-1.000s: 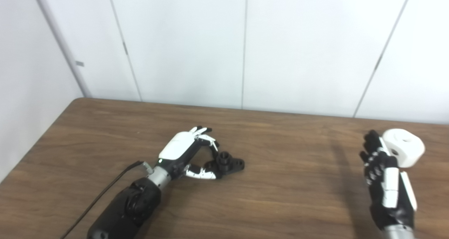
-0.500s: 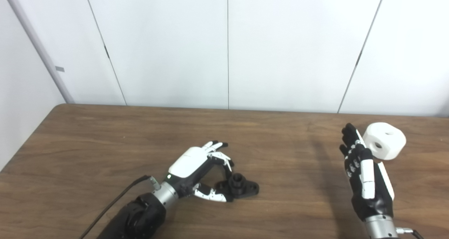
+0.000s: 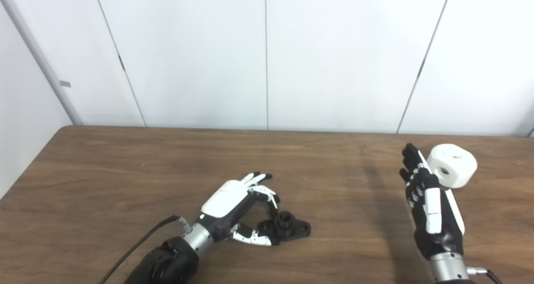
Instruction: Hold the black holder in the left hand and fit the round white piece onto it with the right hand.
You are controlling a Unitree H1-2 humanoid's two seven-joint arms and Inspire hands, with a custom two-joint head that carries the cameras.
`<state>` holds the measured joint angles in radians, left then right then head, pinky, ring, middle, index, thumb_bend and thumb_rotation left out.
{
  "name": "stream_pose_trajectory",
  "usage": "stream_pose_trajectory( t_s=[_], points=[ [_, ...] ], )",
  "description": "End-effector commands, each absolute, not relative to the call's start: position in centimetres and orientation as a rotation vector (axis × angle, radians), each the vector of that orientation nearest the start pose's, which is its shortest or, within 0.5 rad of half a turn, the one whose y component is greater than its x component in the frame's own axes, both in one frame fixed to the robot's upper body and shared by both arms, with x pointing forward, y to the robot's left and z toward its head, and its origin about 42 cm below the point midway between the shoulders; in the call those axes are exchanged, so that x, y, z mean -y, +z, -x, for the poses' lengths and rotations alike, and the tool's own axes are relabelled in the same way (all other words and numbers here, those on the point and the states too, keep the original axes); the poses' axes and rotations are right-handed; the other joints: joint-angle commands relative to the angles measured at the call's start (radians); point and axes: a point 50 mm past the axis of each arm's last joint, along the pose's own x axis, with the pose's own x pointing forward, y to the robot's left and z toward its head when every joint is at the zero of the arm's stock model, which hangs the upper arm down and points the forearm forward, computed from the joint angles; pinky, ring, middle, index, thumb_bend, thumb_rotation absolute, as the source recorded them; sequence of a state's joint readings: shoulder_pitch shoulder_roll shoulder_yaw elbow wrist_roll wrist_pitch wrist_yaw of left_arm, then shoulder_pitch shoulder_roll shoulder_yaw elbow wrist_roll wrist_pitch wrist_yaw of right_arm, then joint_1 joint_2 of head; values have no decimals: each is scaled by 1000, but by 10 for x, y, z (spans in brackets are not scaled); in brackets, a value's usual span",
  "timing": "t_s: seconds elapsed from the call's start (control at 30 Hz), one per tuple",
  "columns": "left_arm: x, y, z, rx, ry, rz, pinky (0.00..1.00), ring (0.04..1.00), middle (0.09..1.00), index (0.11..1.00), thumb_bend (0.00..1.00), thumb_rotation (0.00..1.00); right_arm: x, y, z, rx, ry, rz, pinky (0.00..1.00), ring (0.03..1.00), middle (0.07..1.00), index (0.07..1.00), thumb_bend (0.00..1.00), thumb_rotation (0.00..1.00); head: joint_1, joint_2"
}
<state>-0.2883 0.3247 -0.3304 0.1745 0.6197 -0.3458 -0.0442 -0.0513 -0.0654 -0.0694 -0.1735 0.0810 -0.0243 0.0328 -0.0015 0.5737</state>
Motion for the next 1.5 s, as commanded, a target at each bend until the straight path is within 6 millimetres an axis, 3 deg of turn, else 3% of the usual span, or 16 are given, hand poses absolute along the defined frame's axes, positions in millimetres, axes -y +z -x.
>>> stream_pose_trajectory(
  t_s=[0.0, 0.23, 0.47, 0.77, 0.97, 1.07, 1.27, 1.37, 1.47],
  points=[
    [-209, 140, -356, 461, -494, -985, 1000, 960, 722, 482, 523, 51, 241, 181, -295, 334, -3, -4, 999, 1000, 964, 932, 612, 1000, -2, 2],
    [-216, 135, -357, 443, -494, -1015, 1000, 971, 735, 482, 523, 51, 241, 195, -288, 384, -1, 2, 944, 986, 958, 931, 569, 1000, -6, 5],
    [-219, 133, -357, 428, -487, -1018, 1000, 996, 758, 483, 523, 50, 244, 204, -282, 413, -7, -7, 954, 984, 960, 929, 594, 1000, -19, 6],
    [-219, 132, -357, 434, -482, -1028, 1000, 1000, 856, 483, 523, 49, 247, 206, -279, 420, -22, -14, 968, 986, 955, 921, 597, 1000, -28, 8],
    [-220, 130, -357, 432, -491, -1021, 1000, 1000, 854, 483, 523, 49, 257, 211, -273, 421, -90, 3, 946, 972, 937, 901, 543, 980, -45, 0],
    [-220, 130, -358, 433, -497, -1023, 1000, 1000, 852, 483, 523, 49, 267, 216, -271, 429, -113, 44, 949, 974, 946, 895, 486, 869, -78, -2],
    [-225, 131, -357, 439, -494, -1020, 1000, 1000, 851, 483, 523, 49, 300, 217, -272, 449, -197, 190, 979, 995, 953, 902, 476, 598, -148, -6],
    [-226, 132, -356, 438, -491, -1007, 1000, 1000, 846, 483, 522, 48, 317, 216, -274, 463, -261, 314, 871, 933, 916, 878, 517, 523, -155, -8],
    [-226, 132, -355, 439, -490, -994, 1000, 1000, 841, 483, 522, 47, 337, 217, -278, 436, -333, 424, 887, 931, 908, 855, 560, 446, -156, -15]
  ],
)
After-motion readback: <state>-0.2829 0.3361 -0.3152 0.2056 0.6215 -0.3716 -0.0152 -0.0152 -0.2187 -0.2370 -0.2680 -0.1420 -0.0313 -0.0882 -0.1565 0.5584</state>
